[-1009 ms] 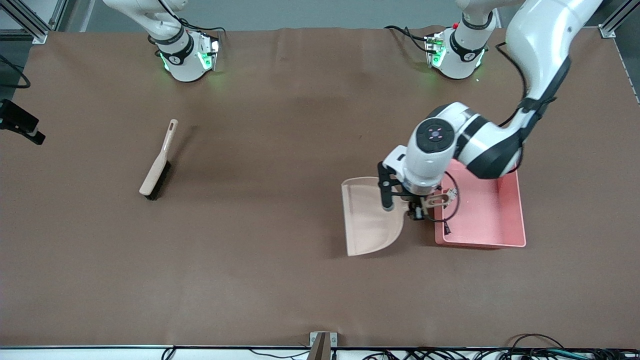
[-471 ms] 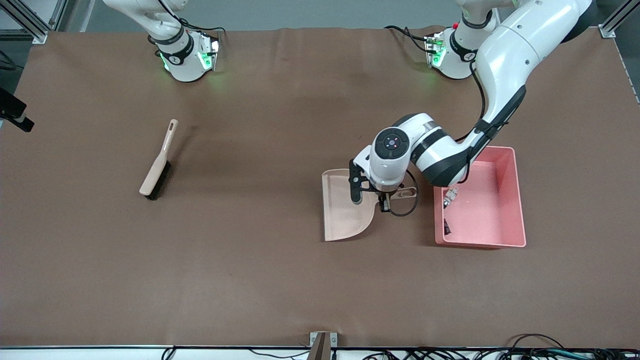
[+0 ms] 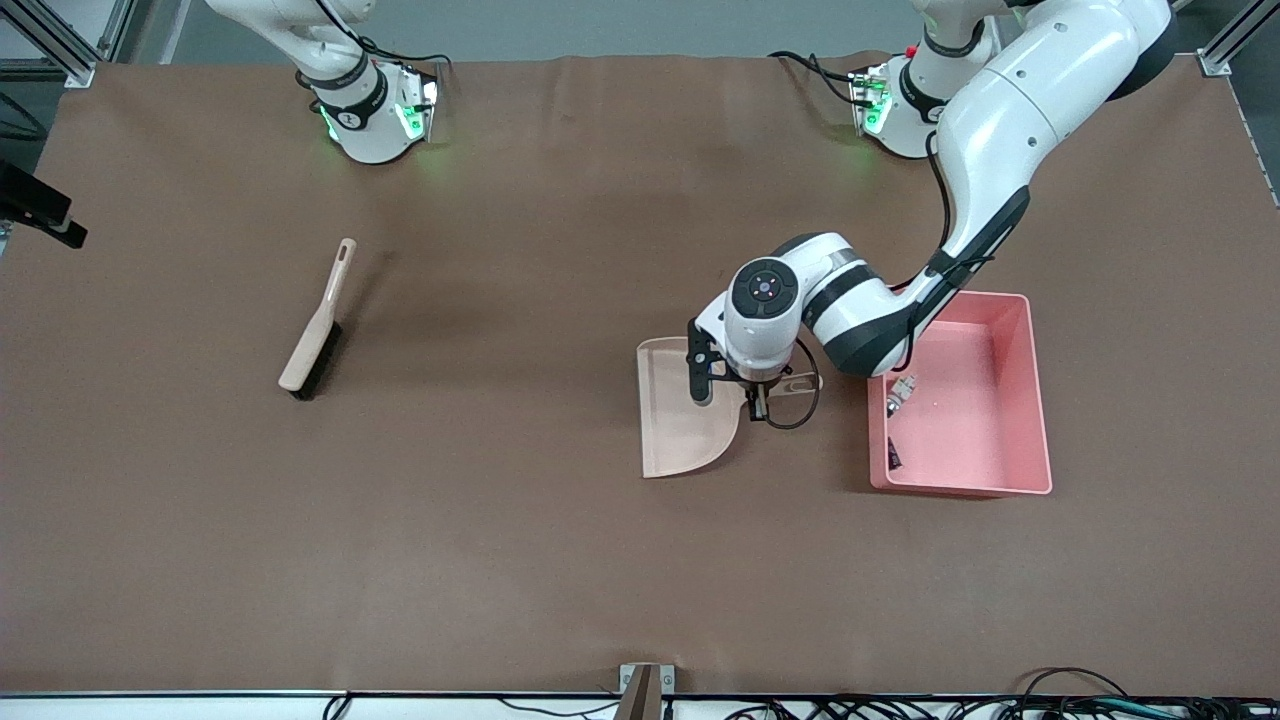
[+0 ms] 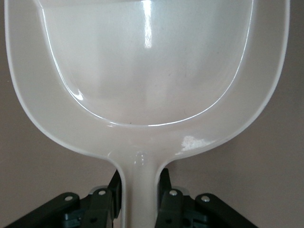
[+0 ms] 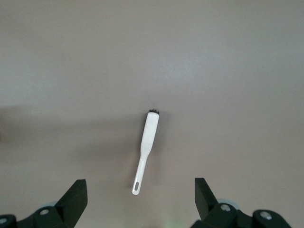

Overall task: Clean e-waste and dump in bin
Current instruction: 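Lower the dustpan onto the table and open the left gripper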

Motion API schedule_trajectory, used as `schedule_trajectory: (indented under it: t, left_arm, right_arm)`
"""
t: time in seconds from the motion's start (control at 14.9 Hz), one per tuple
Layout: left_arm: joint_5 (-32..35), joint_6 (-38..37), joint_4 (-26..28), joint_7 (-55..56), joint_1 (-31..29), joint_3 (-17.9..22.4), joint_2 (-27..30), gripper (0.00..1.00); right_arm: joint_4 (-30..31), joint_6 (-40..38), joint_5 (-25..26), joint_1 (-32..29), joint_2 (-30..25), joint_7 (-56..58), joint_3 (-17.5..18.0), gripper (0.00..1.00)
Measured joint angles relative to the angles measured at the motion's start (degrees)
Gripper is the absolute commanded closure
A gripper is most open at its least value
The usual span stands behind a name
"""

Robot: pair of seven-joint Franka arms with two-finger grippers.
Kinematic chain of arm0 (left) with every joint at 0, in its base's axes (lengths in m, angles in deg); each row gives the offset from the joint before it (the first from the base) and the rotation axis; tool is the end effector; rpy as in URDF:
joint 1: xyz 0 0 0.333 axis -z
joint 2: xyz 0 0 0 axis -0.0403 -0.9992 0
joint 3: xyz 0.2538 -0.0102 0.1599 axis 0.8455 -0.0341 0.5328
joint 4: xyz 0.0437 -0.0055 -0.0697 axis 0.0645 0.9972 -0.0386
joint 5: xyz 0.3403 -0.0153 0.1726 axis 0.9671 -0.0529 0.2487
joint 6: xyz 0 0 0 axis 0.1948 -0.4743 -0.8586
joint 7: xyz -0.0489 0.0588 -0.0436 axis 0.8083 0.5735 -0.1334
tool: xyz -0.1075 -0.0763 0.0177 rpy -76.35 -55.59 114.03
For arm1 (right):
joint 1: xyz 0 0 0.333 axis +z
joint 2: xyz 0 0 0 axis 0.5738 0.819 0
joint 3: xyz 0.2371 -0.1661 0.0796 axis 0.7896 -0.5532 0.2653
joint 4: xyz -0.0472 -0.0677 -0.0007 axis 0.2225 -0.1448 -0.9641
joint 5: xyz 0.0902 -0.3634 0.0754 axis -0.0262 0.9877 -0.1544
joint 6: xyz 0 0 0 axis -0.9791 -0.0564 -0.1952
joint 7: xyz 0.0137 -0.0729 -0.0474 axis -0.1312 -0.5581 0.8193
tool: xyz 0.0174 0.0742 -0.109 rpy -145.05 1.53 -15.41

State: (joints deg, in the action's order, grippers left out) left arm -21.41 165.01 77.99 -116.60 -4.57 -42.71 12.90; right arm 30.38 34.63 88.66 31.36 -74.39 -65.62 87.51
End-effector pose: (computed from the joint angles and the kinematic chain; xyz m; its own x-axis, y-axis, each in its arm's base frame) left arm 0.5354 -0.3724 0.2100 -0.0019 -0.9953 -0.0970 -0.9992 0.0058 -0.0401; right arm 0.5275 -0.0517 0.6249 0.9977 -0.0664 -0.0161 -0.0664 -0.9978 -0.0022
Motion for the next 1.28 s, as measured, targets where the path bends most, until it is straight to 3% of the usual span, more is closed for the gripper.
schedule_trajectory:
  t: [1.01, 1.14, 1.28]
  left_arm:
    - [2.68, 2.80, 2.48, 0.05, -0.03, 0.05, 0.00, 0.89]
    - [2.75, 2.85, 2.54, 0.02, 0.03, 0.04, 0.00, 0.82]
    - [3.16, 2.88, 2.57, 0.01, 0.13, 0.04, 0.00, 0.69]
  right_arm:
    - [0.26, 1.65, 1.59, -0.03, 0.23, -0.01, 0.02, 0.00]
    - [0.26, 1.65, 1.60, -0.06, 0.23, -0.01, -0.02, 0.00]
    - [0.26, 1.66, 1.60, -0.06, 0.23, -0.01, -0.02, 0.00]
